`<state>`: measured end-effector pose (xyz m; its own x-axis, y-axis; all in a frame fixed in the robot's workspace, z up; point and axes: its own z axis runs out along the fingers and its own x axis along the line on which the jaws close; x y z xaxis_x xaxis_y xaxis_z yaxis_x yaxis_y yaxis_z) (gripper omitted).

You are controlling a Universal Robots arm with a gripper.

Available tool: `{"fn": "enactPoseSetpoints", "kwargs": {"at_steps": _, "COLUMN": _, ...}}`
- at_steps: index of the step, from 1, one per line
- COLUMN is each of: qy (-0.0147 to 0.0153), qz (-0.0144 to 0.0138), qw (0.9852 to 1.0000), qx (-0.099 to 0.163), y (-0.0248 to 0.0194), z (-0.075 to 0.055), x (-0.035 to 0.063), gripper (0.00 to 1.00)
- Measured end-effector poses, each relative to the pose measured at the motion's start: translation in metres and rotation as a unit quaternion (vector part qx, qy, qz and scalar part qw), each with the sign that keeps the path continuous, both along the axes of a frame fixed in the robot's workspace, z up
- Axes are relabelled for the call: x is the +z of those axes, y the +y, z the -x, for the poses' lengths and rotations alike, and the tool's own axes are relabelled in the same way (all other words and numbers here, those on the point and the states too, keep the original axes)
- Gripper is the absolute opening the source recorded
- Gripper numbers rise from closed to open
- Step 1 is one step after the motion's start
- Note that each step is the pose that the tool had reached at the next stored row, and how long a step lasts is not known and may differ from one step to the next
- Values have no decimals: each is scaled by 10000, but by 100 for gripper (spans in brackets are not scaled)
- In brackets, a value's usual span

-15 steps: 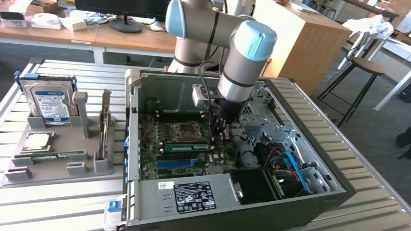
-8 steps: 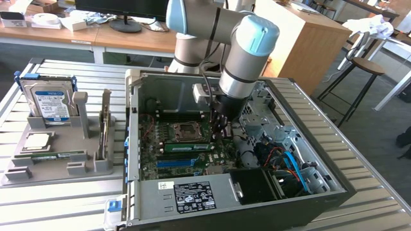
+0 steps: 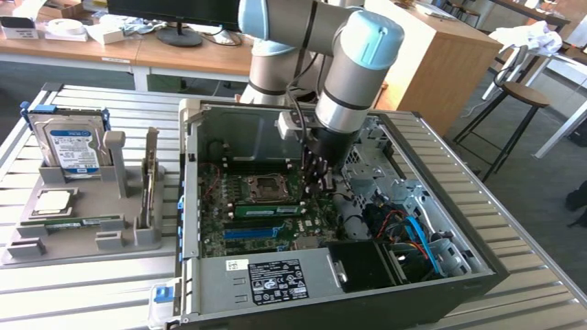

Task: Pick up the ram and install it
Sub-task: 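Press down the ram until it locks into place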

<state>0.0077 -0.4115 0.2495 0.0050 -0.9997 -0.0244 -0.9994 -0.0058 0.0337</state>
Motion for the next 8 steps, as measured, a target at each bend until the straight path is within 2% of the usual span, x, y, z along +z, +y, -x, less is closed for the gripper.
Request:
{"fn": "enactPoseSetpoints", "kwargs": {"at_steps": 5, "qy": 0, "qz": -1, "qw": 10000, "qx": 0, "y": 0, "z": 0, "x": 68, "gripper": 10}}
{"fn": "enactPoseSetpoints", "kwargs": {"at_steps": 8, "qy": 0, "qz": -1, "qw": 10000, "qx": 0, "y": 1, "z": 0, "x": 74, "gripper": 10}}
